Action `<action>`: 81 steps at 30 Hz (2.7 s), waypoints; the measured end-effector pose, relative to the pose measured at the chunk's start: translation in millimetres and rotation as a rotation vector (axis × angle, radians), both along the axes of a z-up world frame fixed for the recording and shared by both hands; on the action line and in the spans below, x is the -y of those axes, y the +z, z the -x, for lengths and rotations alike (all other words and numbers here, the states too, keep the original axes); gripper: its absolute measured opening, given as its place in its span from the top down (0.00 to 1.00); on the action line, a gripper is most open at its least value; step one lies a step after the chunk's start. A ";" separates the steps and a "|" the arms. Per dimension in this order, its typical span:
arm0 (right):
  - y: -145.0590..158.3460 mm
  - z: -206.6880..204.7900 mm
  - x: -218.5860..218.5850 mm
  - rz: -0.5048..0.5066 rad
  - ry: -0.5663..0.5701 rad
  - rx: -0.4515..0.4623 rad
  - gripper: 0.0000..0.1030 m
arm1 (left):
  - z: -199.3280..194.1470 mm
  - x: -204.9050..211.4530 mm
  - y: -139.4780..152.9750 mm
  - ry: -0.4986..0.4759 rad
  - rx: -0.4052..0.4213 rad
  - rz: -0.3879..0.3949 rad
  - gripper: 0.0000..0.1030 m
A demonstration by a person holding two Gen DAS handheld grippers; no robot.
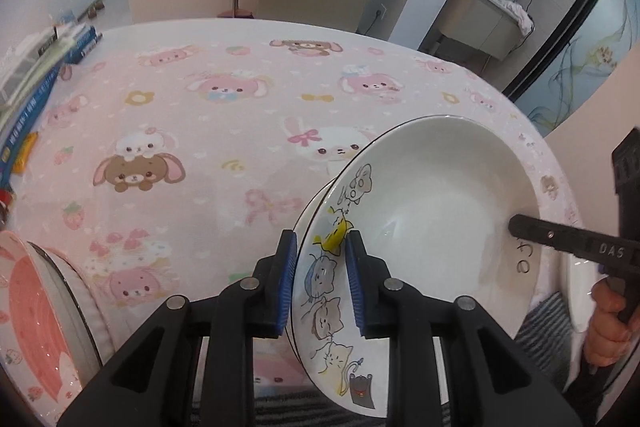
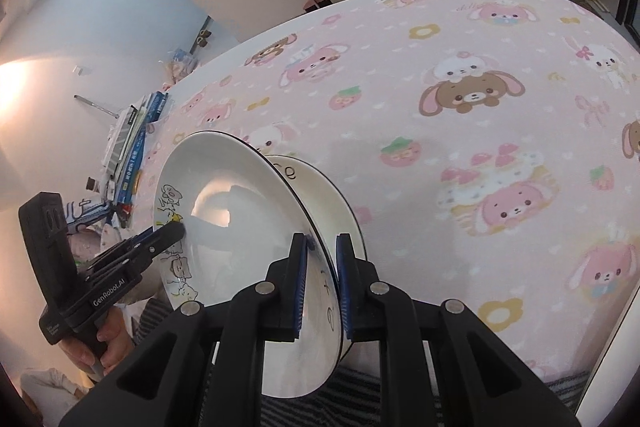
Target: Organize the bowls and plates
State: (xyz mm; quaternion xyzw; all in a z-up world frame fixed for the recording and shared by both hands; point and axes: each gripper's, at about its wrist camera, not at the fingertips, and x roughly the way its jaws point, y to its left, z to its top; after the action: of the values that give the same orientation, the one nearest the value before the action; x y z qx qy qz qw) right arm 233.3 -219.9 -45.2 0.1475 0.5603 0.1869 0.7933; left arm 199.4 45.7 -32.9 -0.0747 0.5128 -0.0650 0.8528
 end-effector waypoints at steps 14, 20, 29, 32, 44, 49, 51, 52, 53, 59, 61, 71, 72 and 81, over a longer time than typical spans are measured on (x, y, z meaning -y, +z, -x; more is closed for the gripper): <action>-8.8 10.3 -36.6 0.310 0.065 0.165 0.82 | 0.3 16.2 -20.8 -0.031 0.059 -0.182 0.85; -17.7 18.9 -39.9 0.361 0.102 0.193 0.81 | 3.7 15.7 -22.7 -0.039 0.085 -0.205 0.85; -17.2 28.3 -52.2 0.476 0.121 0.280 0.82 | 0.4 5.3 -25.5 -0.020 0.044 -0.143 0.87; -16.1 30.3 -52.9 0.490 0.118 0.277 0.82 | 3.7 1.3 -24.6 -0.015 0.047 -0.121 0.87; -12.4 40.5 -28.4 0.400 0.072 0.195 0.65 | 27.6 -4.7 13.1 -0.046 0.186 -0.018 0.86; -0.6 55.3 -4.7 0.343 0.089 0.196 0.61 | 38.3 -3.4 35.7 -0.066 0.229 -0.009 0.74; 8.2 62.5 9.3 0.313 0.072 0.213 0.61 | 48.3 1.1 46.9 -0.068 0.258 -0.001 0.61; 12.5 66.4 15.6 0.303 0.061 0.224 0.60 | 54.4 5.8 52.9 -0.073 0.270 0.006 0.56; 17.7 71.2 23.3 0.291 0.047 0.239 0.60 | 60.3 12.0 58.7 -0.083 0.279 0.006 0.55; 51.5 97.0 63.3 0.164 -0.025 0.308 0.59 | 88.9 58.7 94.7 -0.142 0.359 -0.017 0.39; 64.2 109.3 73.3 0.146 -0.031 0.342 0.59 | 98.8 76.6 107.7 -0.158 0.394 -0.018 0.30; 135.8 206.9 163.3 0.159 -0.173 0.642 0.29 | 149.0 170.1 149.3 -0.261 0.614 -0.090 0.01; 138.5 214.0 172.0 0.171 -0.198 0.665 0.27 | 154.5 176.5 151.5 -0.256 0.634 -0.069 0.01; 137.1 259.7 267.7 0.249 -0.468 0.743 0.16 | 193.8 224.4 178.1 -0.262 0.875 0.136 0.01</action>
State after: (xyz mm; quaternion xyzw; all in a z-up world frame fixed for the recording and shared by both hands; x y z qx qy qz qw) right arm -26.4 -487.7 91.8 0.0966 0.2075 -0.0259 0.9731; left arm 5.5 -178.7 145.1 -0.0308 0.1045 -0.2312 0.9668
